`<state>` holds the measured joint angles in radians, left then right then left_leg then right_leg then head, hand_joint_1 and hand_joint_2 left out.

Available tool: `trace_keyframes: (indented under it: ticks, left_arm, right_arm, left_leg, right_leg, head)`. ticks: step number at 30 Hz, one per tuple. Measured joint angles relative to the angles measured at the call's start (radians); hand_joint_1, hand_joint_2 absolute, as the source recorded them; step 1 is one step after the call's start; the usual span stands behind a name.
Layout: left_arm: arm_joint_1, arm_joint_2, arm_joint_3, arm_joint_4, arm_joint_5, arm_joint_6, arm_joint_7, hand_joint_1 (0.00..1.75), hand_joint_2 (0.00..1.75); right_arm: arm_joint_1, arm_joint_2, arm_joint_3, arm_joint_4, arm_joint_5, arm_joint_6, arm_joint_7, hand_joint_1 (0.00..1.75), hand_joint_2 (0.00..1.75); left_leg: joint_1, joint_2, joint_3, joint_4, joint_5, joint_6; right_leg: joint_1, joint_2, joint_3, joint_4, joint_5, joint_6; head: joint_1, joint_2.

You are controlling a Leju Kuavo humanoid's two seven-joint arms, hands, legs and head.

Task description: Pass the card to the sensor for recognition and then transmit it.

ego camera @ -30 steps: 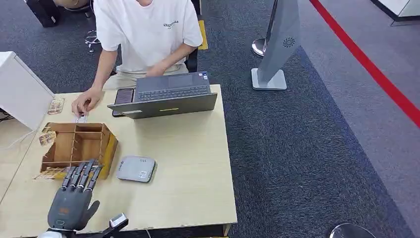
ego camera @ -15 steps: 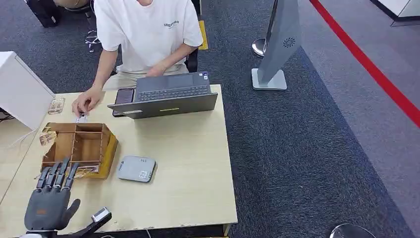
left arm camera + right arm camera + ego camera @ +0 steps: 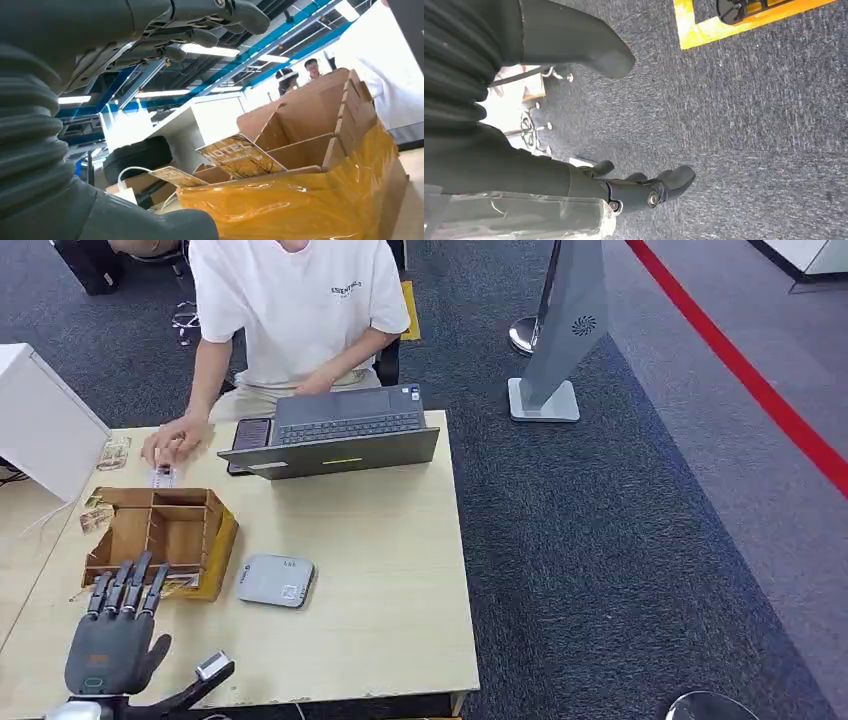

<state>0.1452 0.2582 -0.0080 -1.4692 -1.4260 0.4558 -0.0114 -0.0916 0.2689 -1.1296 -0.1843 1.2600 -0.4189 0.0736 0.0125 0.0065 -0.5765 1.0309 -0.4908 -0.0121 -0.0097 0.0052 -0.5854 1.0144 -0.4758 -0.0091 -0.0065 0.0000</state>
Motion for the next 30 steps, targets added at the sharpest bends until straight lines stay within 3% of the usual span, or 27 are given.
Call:
trace_keyframes:
  ticks: [16, 30]
  left_arm:
    - [-0.079, -0.012, 0.089, 0.153, 0.015, 0.087, -0.008, 0.00, 1.75]
    - [-0.083, -0.026, 0.101, 0.189, 0.009, 0.095, -0.020, 0.00, 1.75]
  right_arm:
    - [0.000, 0.000, 0.027, 0.000, 0.010, 0.004, 0.008, 0.00, 1.75]
    - [0.001, 0.000, 0.037, 0.000, 0.011, 0.004, 0.010, 0.00, 1.75]
  left_leg:
    - [0.000, 0.000, 0.000, 0.000, 0.000, -0.001]
    - [0.000, 0.000, 0.000, 0.000, 0.000, -0.001]
  right_leg:
    - [0.000, 0.000, 0.000, 0.000, 0.000, 0.000]
    - [0.000, 0.000, 0.000, 0.000, 0.000, 0.000]
  head:
    - [0.000, 0.000]
    - [0.000, 0.000]
